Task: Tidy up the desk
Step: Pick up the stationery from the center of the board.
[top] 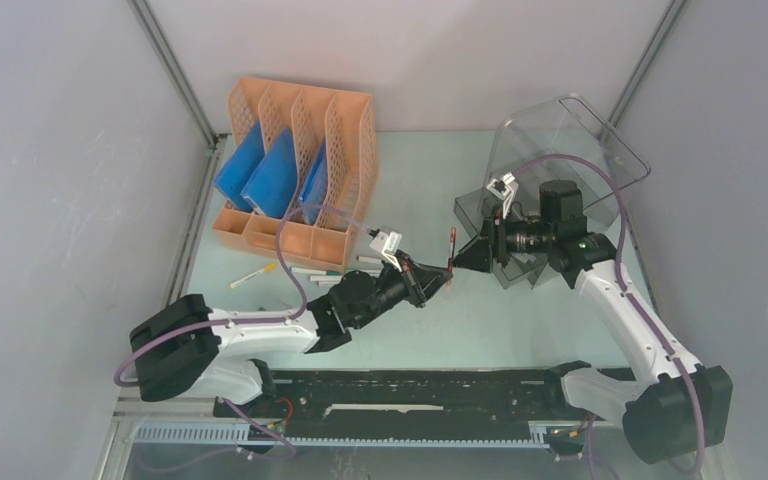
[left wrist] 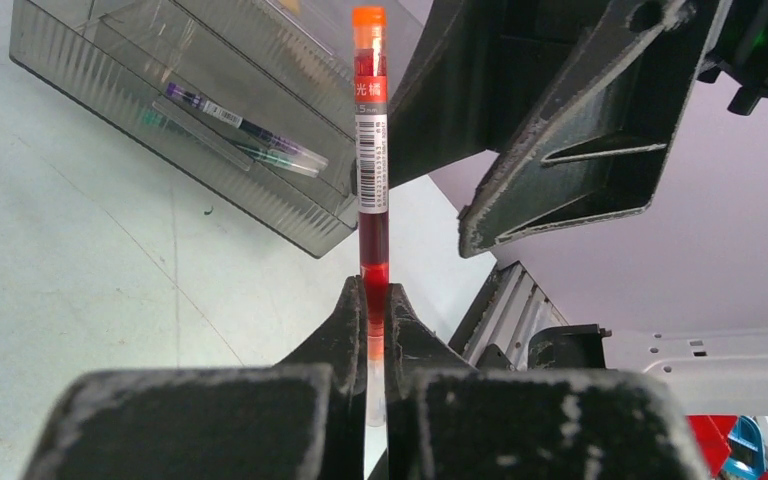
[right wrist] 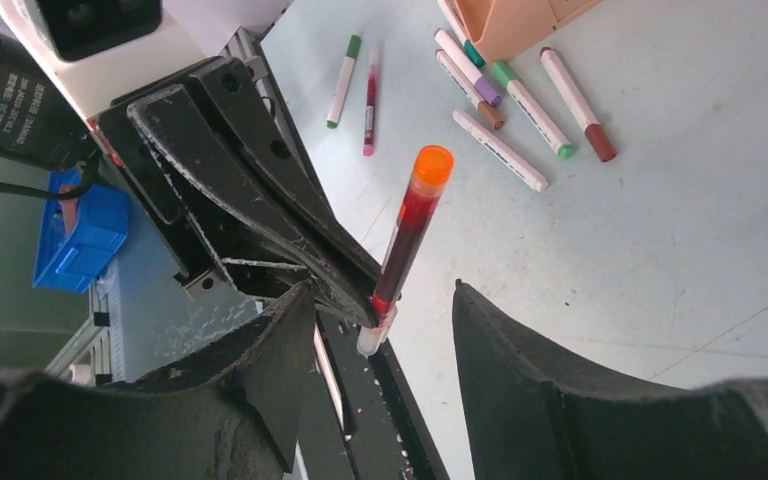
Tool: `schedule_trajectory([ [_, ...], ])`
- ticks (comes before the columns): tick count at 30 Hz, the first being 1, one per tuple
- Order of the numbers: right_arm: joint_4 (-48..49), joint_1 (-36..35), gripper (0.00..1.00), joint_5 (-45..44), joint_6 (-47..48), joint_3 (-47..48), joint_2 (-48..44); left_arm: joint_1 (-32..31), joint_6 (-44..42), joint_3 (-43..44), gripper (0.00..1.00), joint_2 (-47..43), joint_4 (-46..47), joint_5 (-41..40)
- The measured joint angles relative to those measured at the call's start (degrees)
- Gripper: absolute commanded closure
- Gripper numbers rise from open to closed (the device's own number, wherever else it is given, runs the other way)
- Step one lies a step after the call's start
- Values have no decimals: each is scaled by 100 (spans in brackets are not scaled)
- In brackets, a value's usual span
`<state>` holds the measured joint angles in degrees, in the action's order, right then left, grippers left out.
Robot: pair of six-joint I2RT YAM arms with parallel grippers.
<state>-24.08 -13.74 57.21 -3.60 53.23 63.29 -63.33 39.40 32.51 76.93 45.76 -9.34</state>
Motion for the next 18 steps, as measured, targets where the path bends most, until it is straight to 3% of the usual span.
schedule_trajectory([
  [13, 286, -70, 49, -313, -385, -111, 79, -46, 0, 50, 100, 101, 247, -52],
  [18, 350, -131, 59, -313, -450, -138, 114, -61, 0, 94, 100, 155, 317, -44],
])
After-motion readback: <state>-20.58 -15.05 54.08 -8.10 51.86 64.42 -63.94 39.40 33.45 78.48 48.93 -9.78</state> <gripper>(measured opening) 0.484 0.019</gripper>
